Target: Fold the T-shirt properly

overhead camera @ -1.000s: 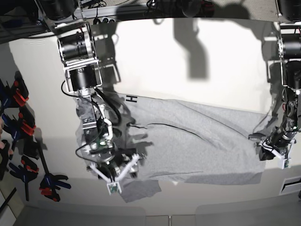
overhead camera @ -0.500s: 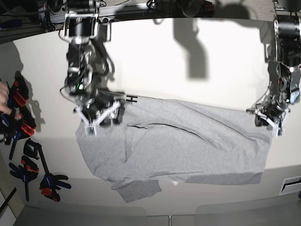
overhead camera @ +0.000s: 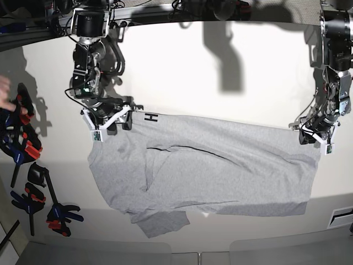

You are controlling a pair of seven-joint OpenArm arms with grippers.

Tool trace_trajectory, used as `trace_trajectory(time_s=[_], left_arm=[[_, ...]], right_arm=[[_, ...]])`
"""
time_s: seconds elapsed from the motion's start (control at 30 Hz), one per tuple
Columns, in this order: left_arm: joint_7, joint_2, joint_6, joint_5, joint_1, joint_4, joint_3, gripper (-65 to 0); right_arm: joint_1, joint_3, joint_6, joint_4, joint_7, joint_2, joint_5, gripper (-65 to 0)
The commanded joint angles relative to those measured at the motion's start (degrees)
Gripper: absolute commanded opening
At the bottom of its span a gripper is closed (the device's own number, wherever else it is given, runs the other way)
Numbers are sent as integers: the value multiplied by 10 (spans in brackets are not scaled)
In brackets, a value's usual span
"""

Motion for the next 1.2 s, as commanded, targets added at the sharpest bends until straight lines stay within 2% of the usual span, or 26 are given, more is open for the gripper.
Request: trace_trajectory(time_s=[0.0, 0.1, 0.3, 0.4, 0.57, 0.7, 0.83, 0.9, 1.03, 1.17], left_arm=[[32, -11, 5, 9, 11, -1, -1, -489], [7, -17, 5, 8, 48, 9, -13, -502], [-7, -17, 4, 8, 128, 73, -107, -501], [29, -17, 4, 8, 146, 125, -148, -501], [38, -17, 3, 16, 133, 232, -181, -501], [117, -15, 2, 56, 56, 256, -159, -501], [151, -15, 3, 47, -17, 226, -109, -501], [153, -15, 3, 35, -42, 189, -75, -501], [122, -3, 3, 38, -96, 67, -10, -501], [117, 21, 2, 73, -131, -38, 4, -501]], right_arm=[[0, 3, -5, 5, -27, 9, -12, -351], [-15, 3, -4, 25, -28, 13, -13, -351], [-57, 3, -4, 82, -23, 13, -13, -351], [-64, 3, -4, 100, -26, 13, -12, -351], [-58, 3, -5, 106, -25, 13, -9, -351], [-56, 3, -5, 106, -22, 12, 7, -351], [-55, 3, -4, 106, -22, 12, 17, -351], [-55, 3, -4, 106, -22, 12, 17, -351], [-55, 3, -4, 106, -22, 12, 17, -351], [-55, 3, -4, 106, -23, 12, 18, -351]])
